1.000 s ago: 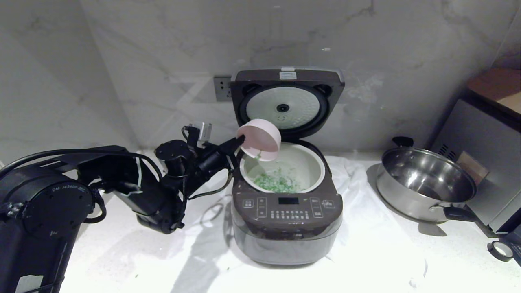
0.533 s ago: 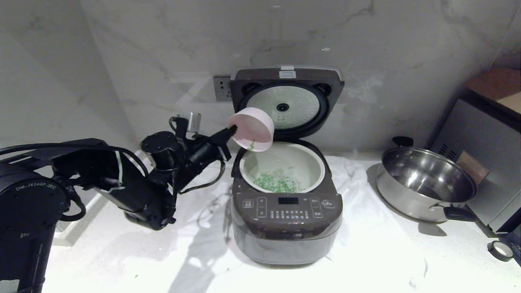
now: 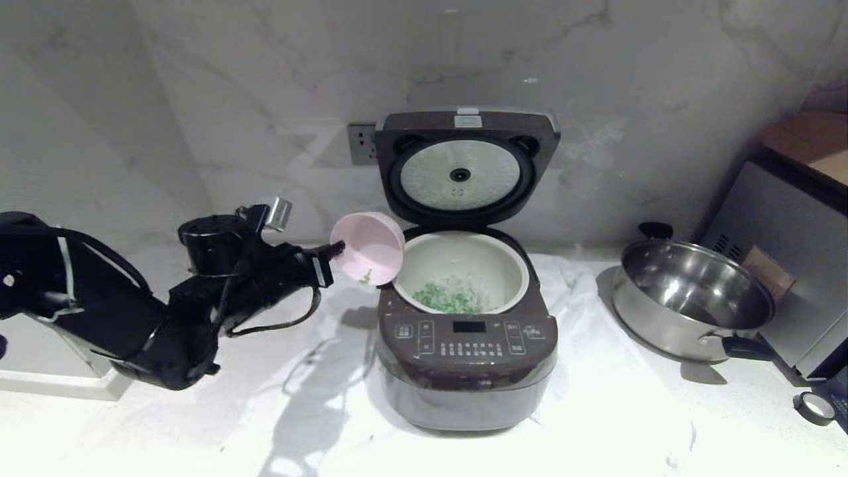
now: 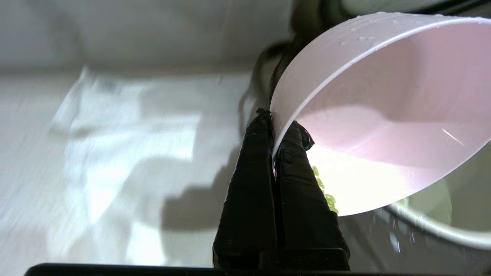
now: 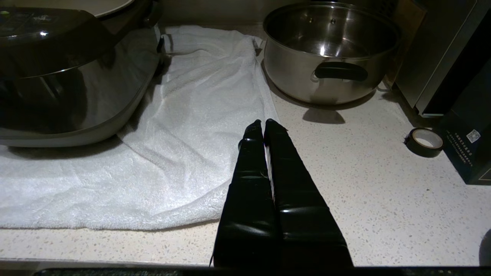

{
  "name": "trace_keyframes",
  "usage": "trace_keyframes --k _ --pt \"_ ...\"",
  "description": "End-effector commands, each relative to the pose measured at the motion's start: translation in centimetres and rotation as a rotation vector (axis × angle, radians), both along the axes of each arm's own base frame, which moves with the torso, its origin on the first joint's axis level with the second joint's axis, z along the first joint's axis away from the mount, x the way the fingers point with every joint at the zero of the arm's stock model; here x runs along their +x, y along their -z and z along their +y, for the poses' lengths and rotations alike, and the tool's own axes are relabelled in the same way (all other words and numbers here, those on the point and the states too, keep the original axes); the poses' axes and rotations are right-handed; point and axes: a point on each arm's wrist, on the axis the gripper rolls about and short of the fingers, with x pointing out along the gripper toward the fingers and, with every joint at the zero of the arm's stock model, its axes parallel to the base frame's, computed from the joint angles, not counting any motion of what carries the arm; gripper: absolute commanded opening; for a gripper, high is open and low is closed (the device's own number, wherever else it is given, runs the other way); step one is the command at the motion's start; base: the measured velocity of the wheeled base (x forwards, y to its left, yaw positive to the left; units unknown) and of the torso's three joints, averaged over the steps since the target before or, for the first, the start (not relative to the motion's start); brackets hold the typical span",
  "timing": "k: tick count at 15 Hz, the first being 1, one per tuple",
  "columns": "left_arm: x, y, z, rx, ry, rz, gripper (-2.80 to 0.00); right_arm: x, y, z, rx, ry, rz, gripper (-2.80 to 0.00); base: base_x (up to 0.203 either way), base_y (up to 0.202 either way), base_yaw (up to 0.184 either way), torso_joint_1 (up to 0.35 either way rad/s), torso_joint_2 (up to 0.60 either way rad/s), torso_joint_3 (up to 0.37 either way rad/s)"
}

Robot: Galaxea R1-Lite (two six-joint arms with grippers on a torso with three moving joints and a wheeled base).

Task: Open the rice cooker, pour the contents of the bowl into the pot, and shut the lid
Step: Pour the water from the bowl into the rice cooker, then place the bowl on the table

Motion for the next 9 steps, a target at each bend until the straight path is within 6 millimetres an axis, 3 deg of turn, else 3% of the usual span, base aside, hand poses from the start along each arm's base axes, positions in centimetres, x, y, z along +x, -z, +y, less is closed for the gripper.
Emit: trace_keyframes --k 1,6,9 --pt "-1.4 -2.4 1.6 0.011 -0.035 0.050 -2.80 0.0 0.0 0.0 0.000 -0.001 0.001 -2.80 0.000 0.000 0.000 0.000 0.00 0.000" --pt "-3.2 -4.9 6.0 0.046 -0.156 0.245 -2.80 0.0 0.0 0.0 0.000 -0.001 0.001 -2.80 0.000 0.000 0.000 0.000 0.00 0.000" --pt "-4.1 -4.7 8.7 0.109 -0.250 0.366 -2.80 0.0 0.0 0.0 0.000 -0.001 0.002 -2.80 0.000 0.000 0.000 0.000 0.00 0.000"
